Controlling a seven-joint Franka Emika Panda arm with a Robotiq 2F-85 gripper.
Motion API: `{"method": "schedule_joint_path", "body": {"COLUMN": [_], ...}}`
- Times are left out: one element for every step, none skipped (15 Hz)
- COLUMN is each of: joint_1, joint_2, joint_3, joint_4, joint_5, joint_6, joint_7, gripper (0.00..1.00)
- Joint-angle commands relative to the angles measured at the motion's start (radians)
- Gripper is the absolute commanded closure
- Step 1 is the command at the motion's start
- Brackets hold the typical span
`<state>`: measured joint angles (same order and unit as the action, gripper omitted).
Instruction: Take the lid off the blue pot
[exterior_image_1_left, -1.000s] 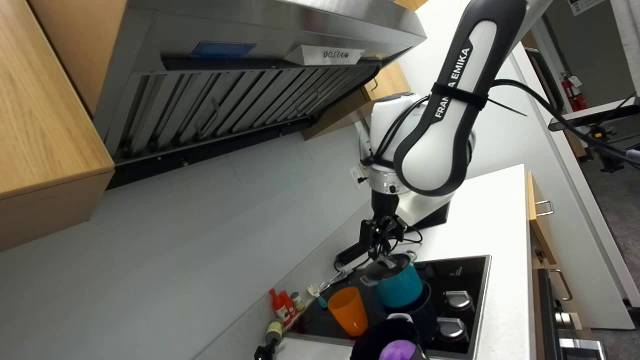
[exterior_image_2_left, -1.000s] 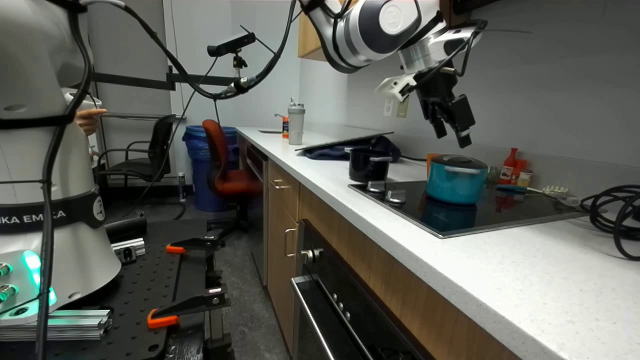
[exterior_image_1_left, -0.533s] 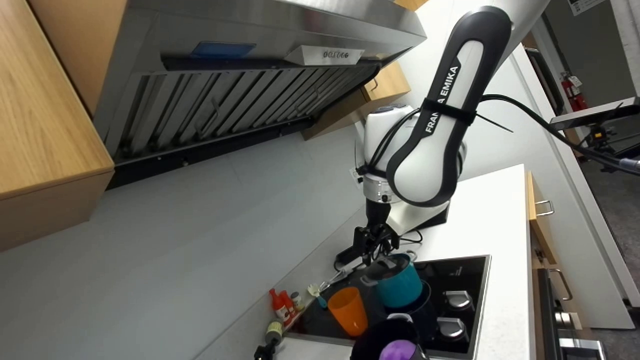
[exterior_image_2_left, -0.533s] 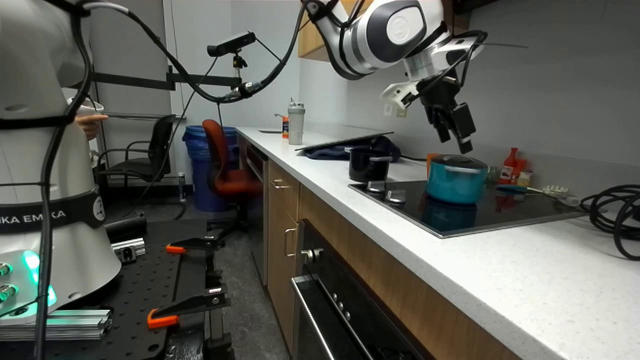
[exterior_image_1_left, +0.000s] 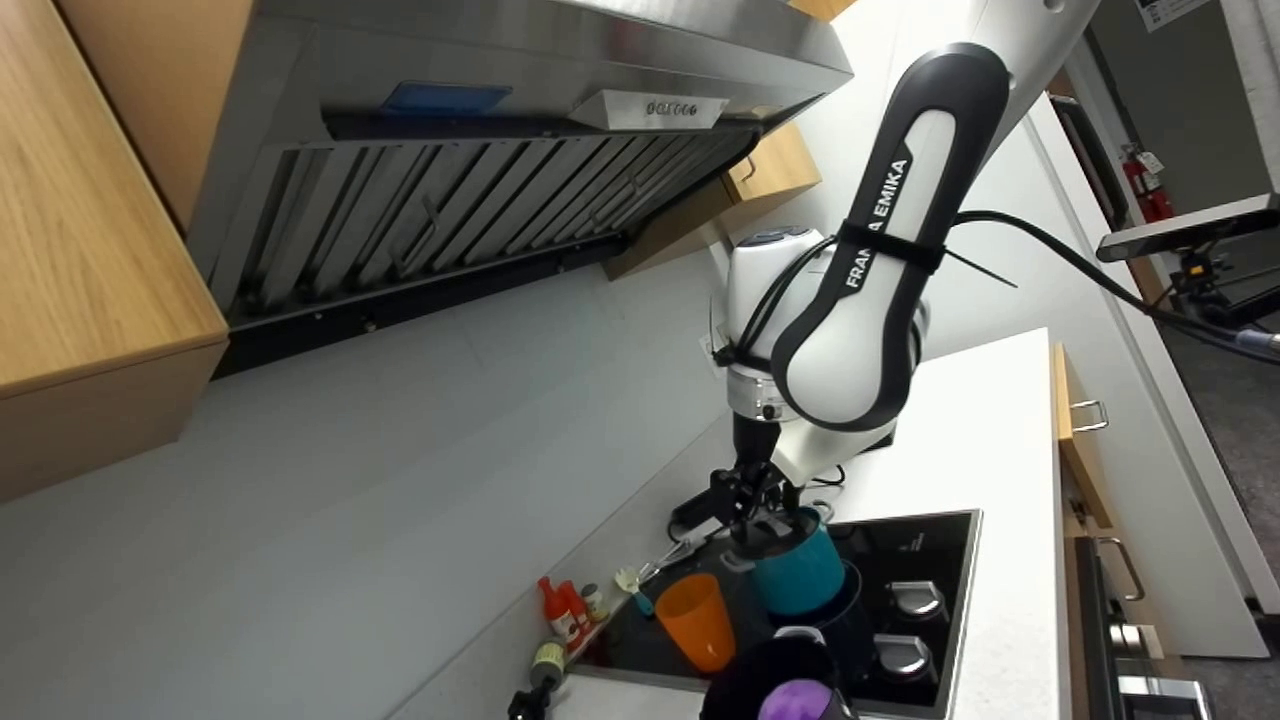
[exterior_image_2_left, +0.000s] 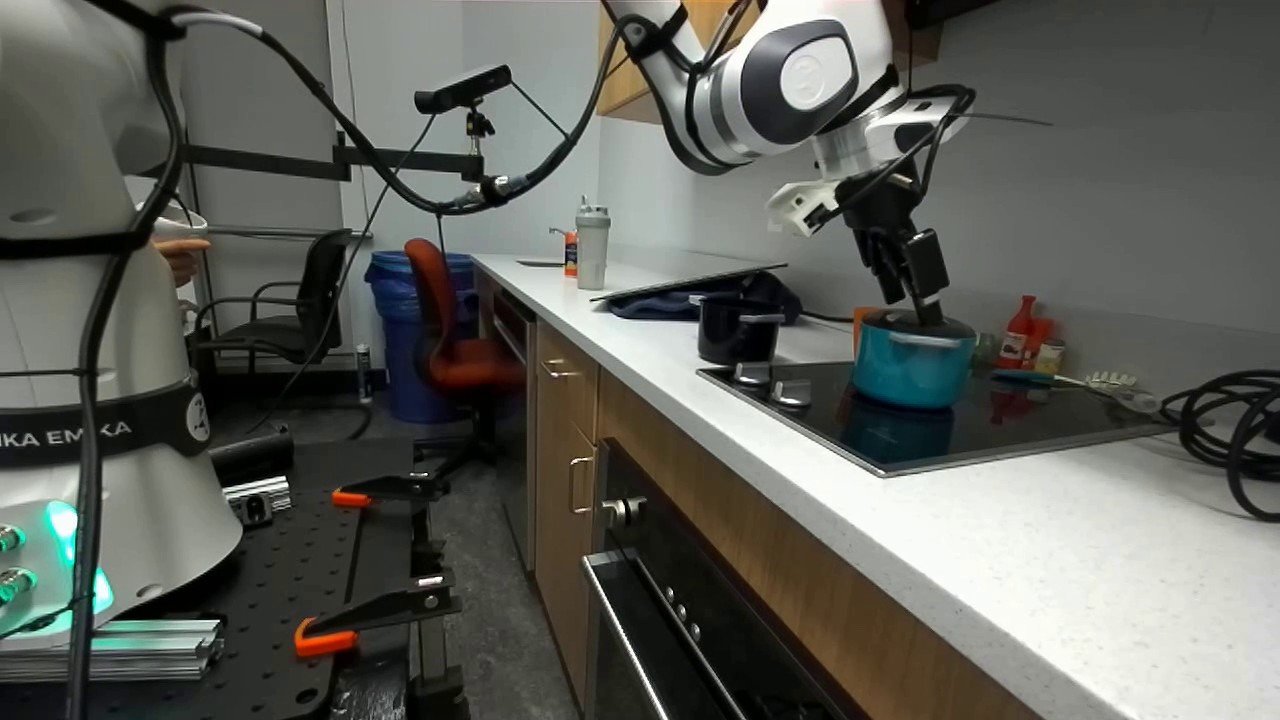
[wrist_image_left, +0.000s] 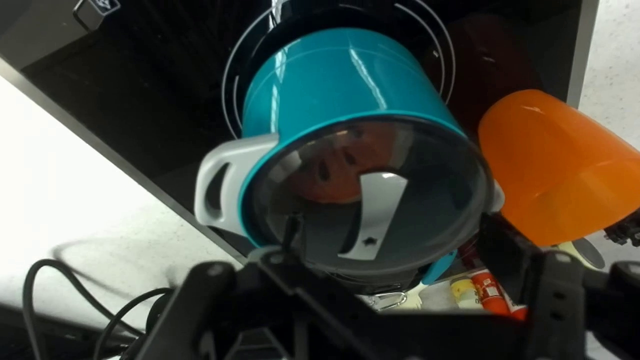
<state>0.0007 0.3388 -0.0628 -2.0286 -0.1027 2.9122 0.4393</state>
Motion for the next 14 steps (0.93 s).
{"method": "schedule_joint_path", "body": {"joint_1": [0.006, 0.006, 0.006, 0.006, 0.007, 0.007, 0.008, 0.009, 0.011, 0.013, 0.018, 0.023, 0.026, 0.032], "joint_2": [0.03, 0.031, 0.031, 0.03, 0.03, 0.029, 0.029, 0.028, 0.026, 0.022, 0.018, 0.014, 0.009, 0.005], "joint_3": [-0.007, -0.008, -0.009, -0.009, -0.01, -0.012, -0.015, -0.019, -0.022, -0.025, -0.029, -0.034, -0.035, -0.038], "joint_4": [0.034, 0.036, 0.037, 0.038, 0.04, 0.04, 0.041, 0.04, 0.039, 0.037, 0.036, 0.036, 0.036, 0.036], "joint_5": [0.006, 0.005, 0.005, 0.004, 0.003, 0.002, 0.002, 0.0, -0.001, -0.004, -0.01, -0.018, -0.022, -0.028], "joint_6": [0.007, 0.008, 0.008, 0.008, 0.008, 0.008, 0.008, 0.007, 0.008, 0.011, 0.014, 0.017, 0.02, 0.023], "joint_7": [0.029, 0.031, 0.032, 0.033, 0.034, 0.036, 0.037, 0.037, 0.038, 0.04, 0.042, 0.046, 0.045, 0.046], "gripper": [0.43, 0.51, 0.6, 0.66, 0.75, 0.81, 0.88, 0.95, 0.99, 1.0, 0.97, 0.97, 0.97, 0.97]}}
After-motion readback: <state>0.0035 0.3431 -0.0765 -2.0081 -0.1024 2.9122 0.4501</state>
